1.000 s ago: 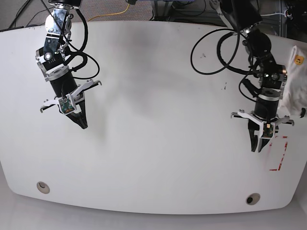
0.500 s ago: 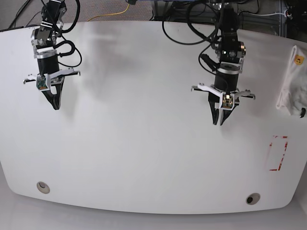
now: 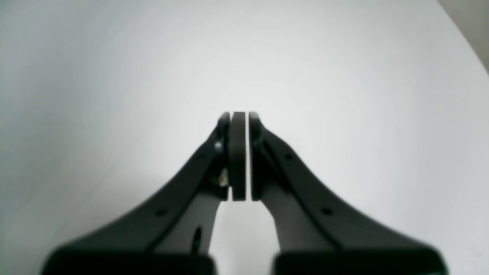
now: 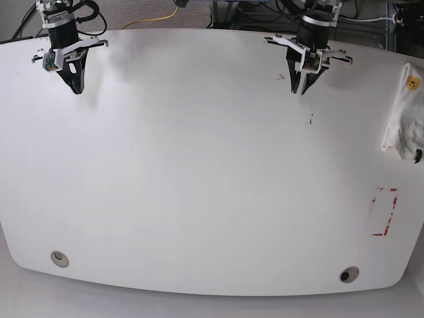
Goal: Layout the t-shirt on the table in an organized manner, then fold the t-shirt properly
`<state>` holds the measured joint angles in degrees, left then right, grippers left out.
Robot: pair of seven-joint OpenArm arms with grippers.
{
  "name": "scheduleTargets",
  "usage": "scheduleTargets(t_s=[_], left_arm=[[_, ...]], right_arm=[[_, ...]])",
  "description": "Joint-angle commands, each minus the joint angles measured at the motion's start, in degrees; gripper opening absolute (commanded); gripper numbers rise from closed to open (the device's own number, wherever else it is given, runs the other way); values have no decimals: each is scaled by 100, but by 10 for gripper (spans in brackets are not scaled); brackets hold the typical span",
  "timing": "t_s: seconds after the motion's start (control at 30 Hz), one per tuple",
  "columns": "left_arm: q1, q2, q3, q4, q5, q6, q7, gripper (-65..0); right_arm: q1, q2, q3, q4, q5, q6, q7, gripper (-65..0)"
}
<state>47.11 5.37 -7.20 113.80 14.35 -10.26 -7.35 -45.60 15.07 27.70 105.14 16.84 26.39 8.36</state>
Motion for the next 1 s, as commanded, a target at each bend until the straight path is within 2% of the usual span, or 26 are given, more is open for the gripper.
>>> scheduleTargets(t_s=[0.0, 0.17, 0.27, 0.43, 0.67, 0.83, 0.97], left_arm=[[577, 4, -93, 123, -42, 134, -473, -574], [1552, 13, -93, 115, -50, 143, -869, -575], [2062, 30, -93, 106, -50, 151, -922, -575], [2789, 92, -93, 97, -138, 151, -922, -575], [2789, -14, -93, -8, -613, 151, -922, -575], [2789, -348, -93, -378, -631, 151, -895, -575], [2789, -541, -93, -1046, -631, 151, -895, -575]], right_arm=[[-490, 71, 47, 171, 193, 20, 162, -644], [-1149, 71, 21, 180, 448, 20, 162, -644], [-1571, 62, 3, 171, 465, 20, 162, -644], [-2284, -184, -6, 180, 448, 29, 162, -644], [-2925, -404, -155, -154, 439, 539, 74, -644], [-2890, -430, -647, -963, -45, 565, 21, -644], [-2442, -439, -1113, -1895, -537, 548, 21, -644]])
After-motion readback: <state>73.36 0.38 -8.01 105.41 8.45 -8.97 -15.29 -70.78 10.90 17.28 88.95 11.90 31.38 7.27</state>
